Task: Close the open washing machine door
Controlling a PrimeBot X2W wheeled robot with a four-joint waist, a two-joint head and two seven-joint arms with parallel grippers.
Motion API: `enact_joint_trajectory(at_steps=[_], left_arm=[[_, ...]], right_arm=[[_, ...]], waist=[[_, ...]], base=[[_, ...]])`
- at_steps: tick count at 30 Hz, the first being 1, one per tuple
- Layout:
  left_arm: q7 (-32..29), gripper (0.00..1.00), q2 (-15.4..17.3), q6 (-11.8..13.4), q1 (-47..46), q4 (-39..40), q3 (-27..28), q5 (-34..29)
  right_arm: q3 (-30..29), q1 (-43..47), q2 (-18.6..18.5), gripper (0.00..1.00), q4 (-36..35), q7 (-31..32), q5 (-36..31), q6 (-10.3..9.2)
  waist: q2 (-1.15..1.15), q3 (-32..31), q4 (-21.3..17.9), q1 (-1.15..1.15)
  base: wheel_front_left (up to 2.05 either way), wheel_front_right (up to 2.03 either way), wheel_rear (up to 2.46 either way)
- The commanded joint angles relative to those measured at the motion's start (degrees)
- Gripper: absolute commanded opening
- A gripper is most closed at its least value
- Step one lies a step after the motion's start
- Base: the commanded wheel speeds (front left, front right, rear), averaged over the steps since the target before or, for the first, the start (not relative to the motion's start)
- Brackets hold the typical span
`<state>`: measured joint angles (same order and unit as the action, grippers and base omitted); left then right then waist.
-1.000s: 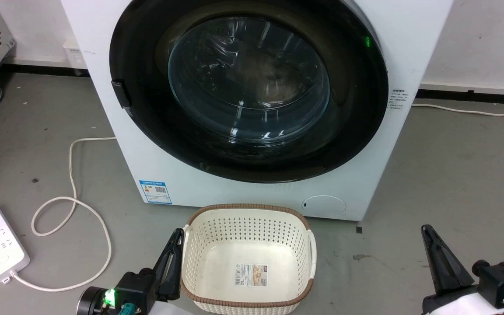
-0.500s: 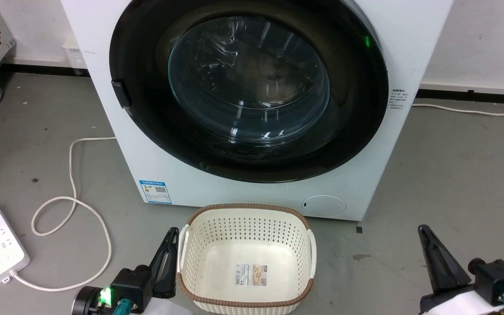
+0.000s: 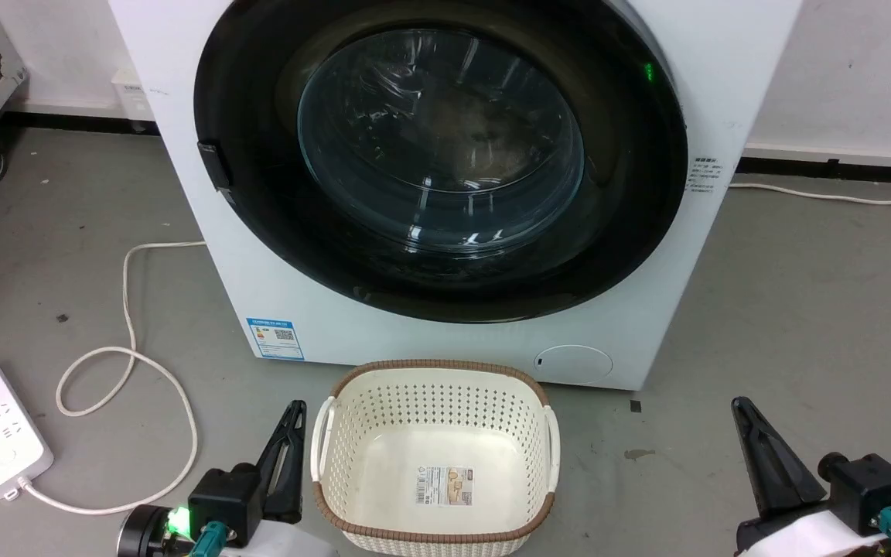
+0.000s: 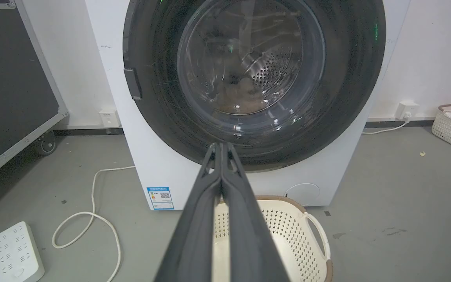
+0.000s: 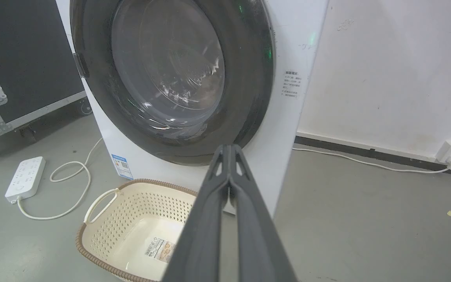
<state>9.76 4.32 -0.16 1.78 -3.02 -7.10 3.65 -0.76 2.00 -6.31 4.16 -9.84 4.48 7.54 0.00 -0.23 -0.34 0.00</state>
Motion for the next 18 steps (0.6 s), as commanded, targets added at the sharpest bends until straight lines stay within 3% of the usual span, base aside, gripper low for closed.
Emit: enact_joint_trajectory(at_steps=[1, 18], left_arm=[[-0.27, 0.0, -0.16, 0.06, -0.56, 0.28, 0.3, -0.26], [-2.26, 0.0, -0.43, 0.08, -0.82, 0.86, 1.73, -0.98]], right_arm=[[0.06, -0.62, 0.42, 0.0, -0.44, 0.31, -0.37, -0.02], [0.2, -0.91, 1.05, 0.0, -1.22, 2.31, -1.23, -0.03]], waist=[[0.0, 0.0, 0.01, 0.0], [0.0, 0.05, 0.07, 0.0]], base=[[0.0, 0.0, 0.0], [0.0, 0.0, 0.0]])
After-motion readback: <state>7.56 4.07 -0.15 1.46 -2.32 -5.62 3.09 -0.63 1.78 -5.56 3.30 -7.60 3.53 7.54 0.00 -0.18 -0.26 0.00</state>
